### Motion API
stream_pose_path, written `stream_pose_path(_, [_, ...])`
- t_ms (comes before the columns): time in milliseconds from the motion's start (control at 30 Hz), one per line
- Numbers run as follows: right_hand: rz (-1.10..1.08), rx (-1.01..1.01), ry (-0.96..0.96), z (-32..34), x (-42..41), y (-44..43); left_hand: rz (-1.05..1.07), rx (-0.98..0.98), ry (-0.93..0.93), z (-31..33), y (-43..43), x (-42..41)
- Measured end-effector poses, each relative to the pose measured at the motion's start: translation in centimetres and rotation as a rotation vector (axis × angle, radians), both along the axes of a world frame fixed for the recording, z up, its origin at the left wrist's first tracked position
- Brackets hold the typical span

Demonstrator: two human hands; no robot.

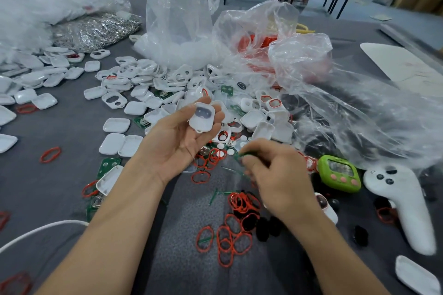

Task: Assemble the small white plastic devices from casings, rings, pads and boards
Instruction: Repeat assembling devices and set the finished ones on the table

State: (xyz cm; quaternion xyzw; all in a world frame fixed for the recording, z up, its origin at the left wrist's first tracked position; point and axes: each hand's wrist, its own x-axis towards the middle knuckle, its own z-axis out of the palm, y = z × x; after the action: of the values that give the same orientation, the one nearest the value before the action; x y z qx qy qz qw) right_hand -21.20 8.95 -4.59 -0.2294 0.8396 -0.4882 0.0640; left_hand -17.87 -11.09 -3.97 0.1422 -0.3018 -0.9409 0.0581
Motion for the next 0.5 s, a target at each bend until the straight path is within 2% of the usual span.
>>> stream_pose_path(67, [0.048, -0.242, -0.303, 1.0, -0.8, 0.4, -0.034, -0.021, -0.015, -0.2, 0.3, 0.0])
stream_pose_path(133, [0.127, -0.335, -0.428, 2.2, -1.3, 0.4, -0.083, -0.062, -0.016, -0.5, 0.7, -0.1])
stream_pose_path(333, [0.012, -0.495, -0.351, 4.8, -3.2, -1.6, -0.193, -0.059, 0.014, -0.9, 2.2, -0.5])
stream_pose_path(500, [0.031, -0.457, -0.253, 4.5, -3.5, -1.9, -0.248, -0.016, 0.026, -1.2, 2.4, -0.7])
